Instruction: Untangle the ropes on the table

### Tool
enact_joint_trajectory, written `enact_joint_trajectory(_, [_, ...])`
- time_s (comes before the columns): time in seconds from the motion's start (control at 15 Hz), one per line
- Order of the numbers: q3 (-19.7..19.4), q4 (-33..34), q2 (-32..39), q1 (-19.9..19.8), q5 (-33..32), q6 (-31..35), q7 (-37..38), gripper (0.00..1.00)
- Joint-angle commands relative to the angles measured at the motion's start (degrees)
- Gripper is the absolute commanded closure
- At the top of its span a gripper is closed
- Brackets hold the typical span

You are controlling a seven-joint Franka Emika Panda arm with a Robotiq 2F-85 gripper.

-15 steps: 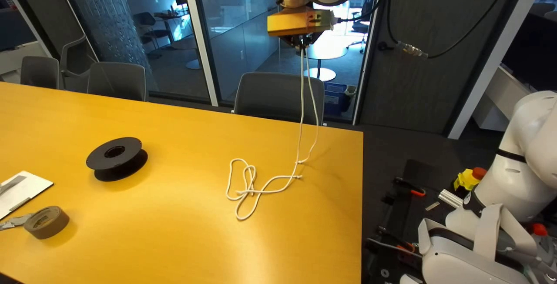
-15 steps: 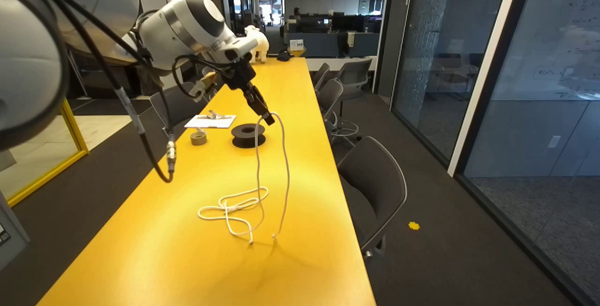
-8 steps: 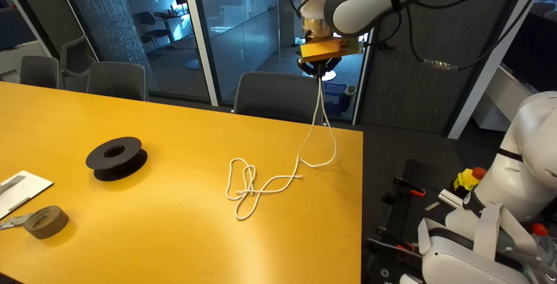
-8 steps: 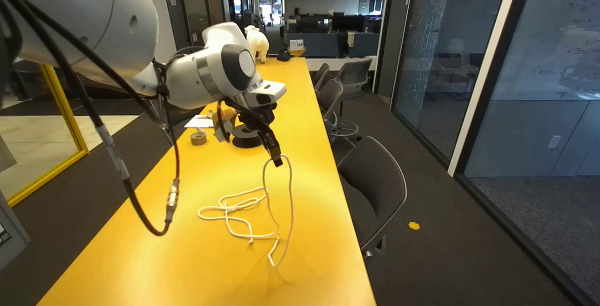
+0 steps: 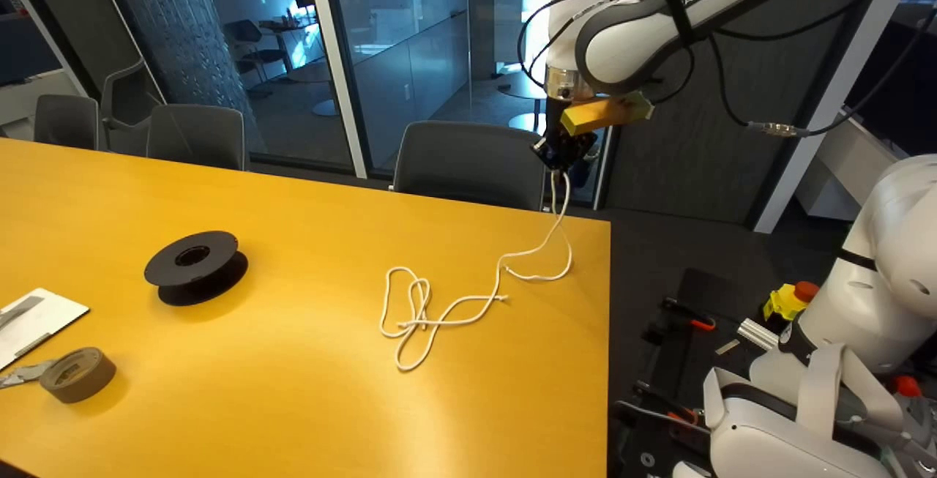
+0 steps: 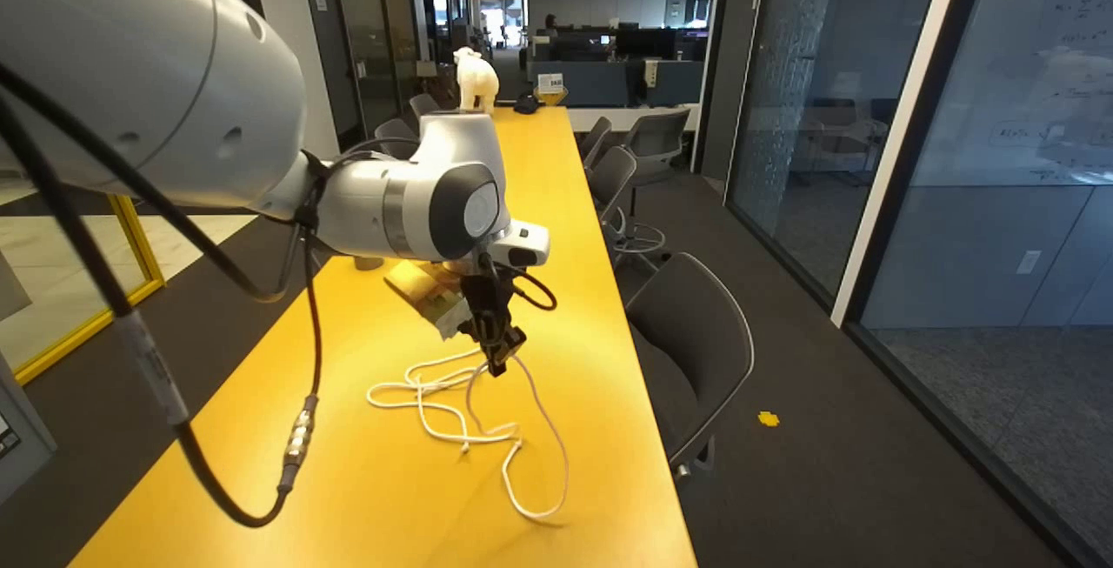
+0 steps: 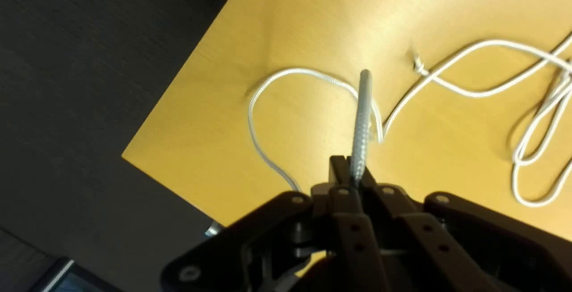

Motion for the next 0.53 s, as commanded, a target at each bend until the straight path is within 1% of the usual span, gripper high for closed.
enact_joint_trajectory(0.0, [0.05,-5.40,-2.30,0.58,8.51,1.32,-13.06,0.99])
enact_joint_trajectory(0.27, [0.27,-9.29,-3.08,2.79,19.18,-0.70,-26.12,0.98])
enact_joint_trajectory(0.47, [-0.30,-10.60,-0.97,4.17,25.94,-2.33,-35.67,0.98])
